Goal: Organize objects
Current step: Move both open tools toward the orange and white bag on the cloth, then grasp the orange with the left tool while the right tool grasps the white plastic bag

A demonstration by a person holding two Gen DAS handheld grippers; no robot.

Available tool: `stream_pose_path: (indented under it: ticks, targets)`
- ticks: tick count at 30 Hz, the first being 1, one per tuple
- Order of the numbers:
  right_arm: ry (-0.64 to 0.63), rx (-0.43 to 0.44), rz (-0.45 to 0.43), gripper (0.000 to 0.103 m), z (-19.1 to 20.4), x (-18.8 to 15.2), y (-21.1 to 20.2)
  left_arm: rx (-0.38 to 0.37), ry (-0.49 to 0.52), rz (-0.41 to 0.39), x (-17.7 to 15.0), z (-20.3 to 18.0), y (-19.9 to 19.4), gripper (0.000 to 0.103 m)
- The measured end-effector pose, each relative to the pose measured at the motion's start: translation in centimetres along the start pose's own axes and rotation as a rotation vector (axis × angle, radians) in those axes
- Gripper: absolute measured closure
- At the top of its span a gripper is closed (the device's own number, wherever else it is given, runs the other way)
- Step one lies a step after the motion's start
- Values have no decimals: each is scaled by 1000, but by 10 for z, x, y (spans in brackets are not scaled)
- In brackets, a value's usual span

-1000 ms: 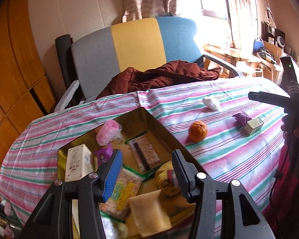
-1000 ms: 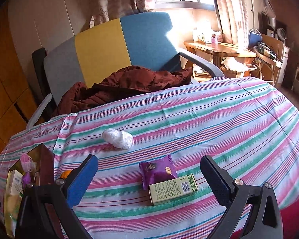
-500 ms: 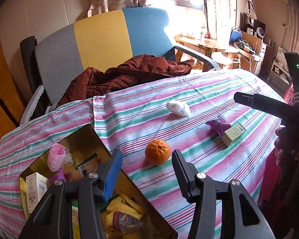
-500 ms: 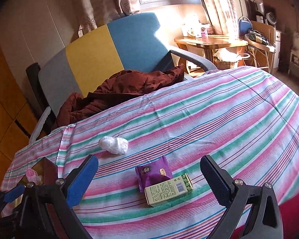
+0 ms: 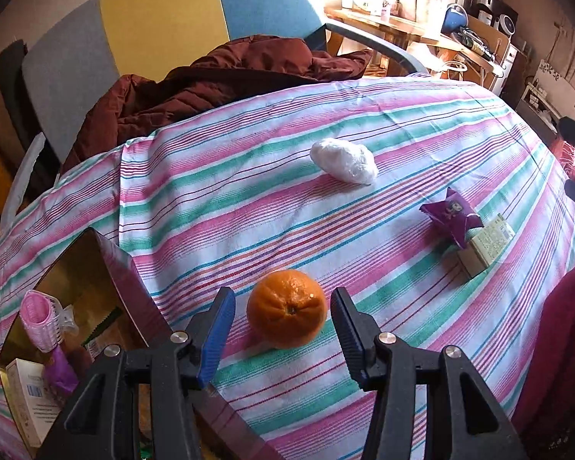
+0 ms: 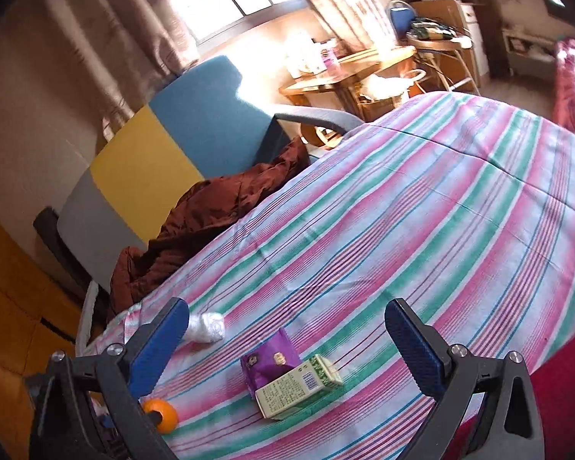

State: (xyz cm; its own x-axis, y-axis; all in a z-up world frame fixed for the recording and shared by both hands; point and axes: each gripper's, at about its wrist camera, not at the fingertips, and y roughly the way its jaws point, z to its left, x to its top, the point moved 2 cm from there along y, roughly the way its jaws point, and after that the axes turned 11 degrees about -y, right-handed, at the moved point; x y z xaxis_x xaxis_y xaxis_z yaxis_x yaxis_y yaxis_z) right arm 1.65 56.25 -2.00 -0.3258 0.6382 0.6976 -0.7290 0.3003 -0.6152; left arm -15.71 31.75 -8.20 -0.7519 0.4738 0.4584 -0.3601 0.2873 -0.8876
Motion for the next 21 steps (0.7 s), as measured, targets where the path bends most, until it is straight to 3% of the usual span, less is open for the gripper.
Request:
stream_pose_path:
  ticks: [3,6,16,21]
  targets:
    - [109,6,25,0,-19,-1,4,-17,-5,25,1,1,9,51]
    - [103,14,62,0,-16,-3,11,-30,-3,51,2,1,18,53]
    - [-152,40,148,0,32,-18,28,-74,-14,8,1,5,13,53]
    - [-342,93,262,0,75,-35,47,-118,-40,-34,-3,11,-10,53]
